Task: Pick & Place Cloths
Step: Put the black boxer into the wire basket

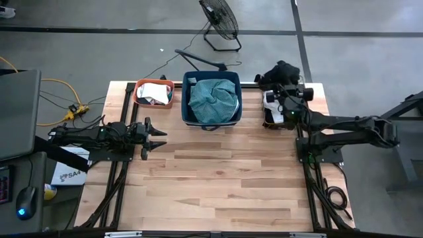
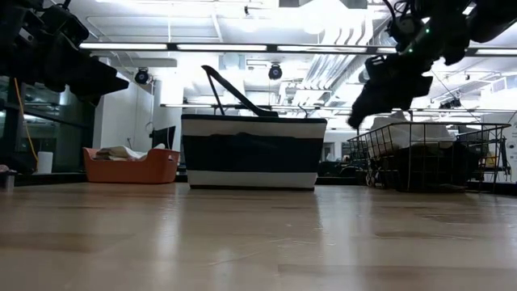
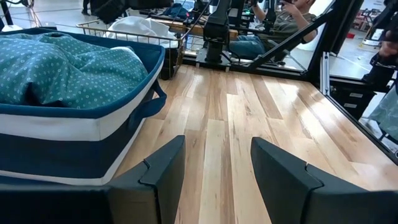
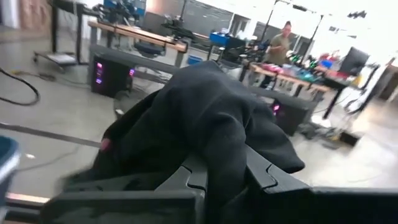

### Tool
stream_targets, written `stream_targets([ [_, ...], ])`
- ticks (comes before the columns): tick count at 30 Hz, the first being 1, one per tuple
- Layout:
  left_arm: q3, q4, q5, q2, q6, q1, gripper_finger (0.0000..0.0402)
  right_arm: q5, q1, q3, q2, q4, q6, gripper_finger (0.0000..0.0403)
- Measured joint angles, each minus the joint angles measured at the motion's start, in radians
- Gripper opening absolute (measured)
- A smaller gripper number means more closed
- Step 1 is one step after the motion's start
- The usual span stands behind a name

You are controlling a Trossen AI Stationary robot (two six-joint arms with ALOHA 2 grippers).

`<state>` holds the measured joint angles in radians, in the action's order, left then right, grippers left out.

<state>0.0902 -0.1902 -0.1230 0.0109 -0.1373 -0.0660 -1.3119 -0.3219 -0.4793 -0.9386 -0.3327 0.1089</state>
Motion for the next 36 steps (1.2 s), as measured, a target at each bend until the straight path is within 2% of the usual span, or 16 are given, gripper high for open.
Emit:
stream_targets([
  [5, 0.000, -0.001, 0.000, 0.000, -0.003, 0.000, 0.0179, 0.095, -0.042, 0.000, 0.001, 0.001, -0.096, 0.0030],
  [12, 0.000, -0.002, 0.000, 0.000, -0.003, 0.000, 0.0179, 0.432, -0.114, 0.000, 0.035, -0.008, -0.262, 0.0030],
  [16, 0.000, -0.003, 0.000, 0.000, -0.003, 0.000, 0.0179, 0.516, -0.126, -0.038, 0.053, -0.005, -0.246, 0.0030],
  [19, 0.000, -0.003, 0.000, 0.000, -0.003, 0.000, 0.0179, 0.557, -0.126, -0.121, 0.061, 0.107, -0.236, 0.0030],
  [24, 0.000, -0.003, 0.000, 0.000, -0.003, 0.000, 0.0179, 0.544, -0.126, -0.344, 0.026, 0.538, -0.262, 0.0030],
  [28, 0.000, -0.002, 0.000, 0.000, -0.003, 0.000, 0.0179, 0.421, -0.131, -0.502, -0.018, 0.855, -0.320, 0.0030],
  [30, 0.000, -0.002, 0.000, 0.000, -0.003, 0.000, 0.0179, 0.401, -0.151, -0.564, -0.031, 0.983, -0.363, 0.0030],
  [36, 0.000, -0.004, 0.000, 0.000, -0.003, 0.000, 0.0179, 0.375, -0.254, -0.627, -0.046, 1.251, -0.477, 0.0030],
])
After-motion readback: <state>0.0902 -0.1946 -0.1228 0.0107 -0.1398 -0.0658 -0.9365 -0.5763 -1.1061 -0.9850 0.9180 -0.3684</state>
